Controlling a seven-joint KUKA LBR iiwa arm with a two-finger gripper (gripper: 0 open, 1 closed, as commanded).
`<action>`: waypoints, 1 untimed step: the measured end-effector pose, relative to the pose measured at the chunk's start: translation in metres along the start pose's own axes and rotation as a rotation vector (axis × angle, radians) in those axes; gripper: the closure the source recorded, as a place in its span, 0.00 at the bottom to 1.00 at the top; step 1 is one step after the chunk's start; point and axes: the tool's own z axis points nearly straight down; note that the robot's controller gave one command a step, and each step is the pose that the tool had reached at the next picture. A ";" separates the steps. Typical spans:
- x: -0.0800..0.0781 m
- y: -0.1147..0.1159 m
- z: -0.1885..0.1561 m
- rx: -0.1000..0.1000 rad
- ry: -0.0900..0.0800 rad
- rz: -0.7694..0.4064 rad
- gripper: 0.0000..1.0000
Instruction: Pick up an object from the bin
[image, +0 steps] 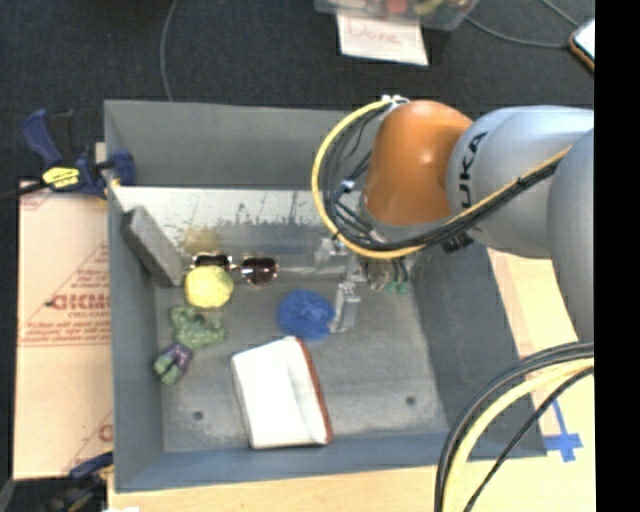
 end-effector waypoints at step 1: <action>0.000 0.000 0.000 0.000 0.000 0.000 0.00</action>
Offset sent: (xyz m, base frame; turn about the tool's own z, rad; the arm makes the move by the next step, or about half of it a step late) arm -0.0165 0.0450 -0.0633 -0.0109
